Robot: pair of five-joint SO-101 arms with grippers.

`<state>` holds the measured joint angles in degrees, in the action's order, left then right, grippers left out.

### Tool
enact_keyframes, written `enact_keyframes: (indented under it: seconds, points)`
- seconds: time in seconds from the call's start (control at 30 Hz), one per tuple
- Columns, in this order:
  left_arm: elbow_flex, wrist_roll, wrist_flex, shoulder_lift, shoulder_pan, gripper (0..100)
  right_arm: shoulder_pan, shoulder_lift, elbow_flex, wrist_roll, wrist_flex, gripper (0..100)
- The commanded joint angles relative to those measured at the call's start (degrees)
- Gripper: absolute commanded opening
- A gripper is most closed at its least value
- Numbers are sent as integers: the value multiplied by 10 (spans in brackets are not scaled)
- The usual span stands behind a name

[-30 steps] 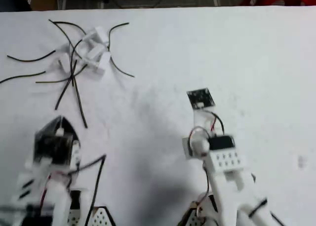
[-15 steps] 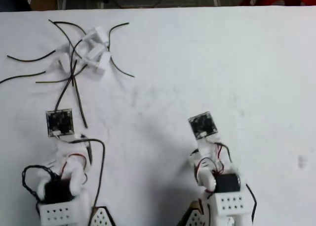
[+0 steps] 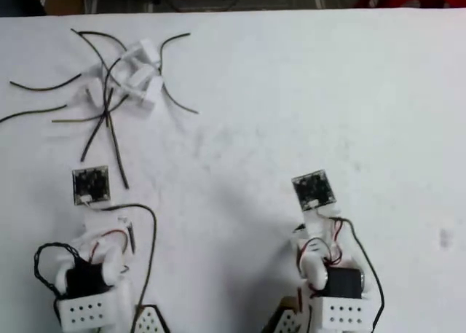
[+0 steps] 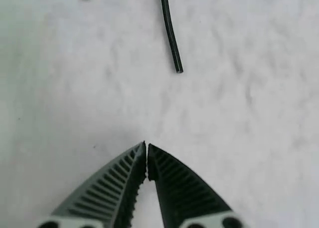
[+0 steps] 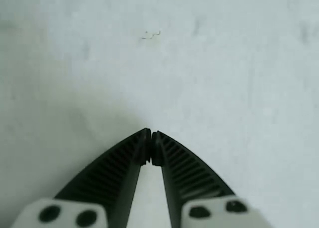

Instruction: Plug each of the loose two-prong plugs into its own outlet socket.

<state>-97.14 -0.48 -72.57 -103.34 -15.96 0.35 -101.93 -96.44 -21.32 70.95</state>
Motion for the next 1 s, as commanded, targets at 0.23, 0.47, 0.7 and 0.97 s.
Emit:
enact_keyframes:
  seconds: [0.23, 0.47, 0.7, 0.97]
  points:
    - [1, -3, -4, 0, -4, 24, 113, -5, -4, -2, 13, 18]
    - [1, -3, -4, 0, -5, 24, 134, -5, -4, -3, 13, 18]
    - [1, -3, -4, 0, -4, 24, 134, -5, -4, -3, 13, 18]
    - [1, -4, -4, 0, -3, 24, 135, -5, -4, -3, 13, 18]
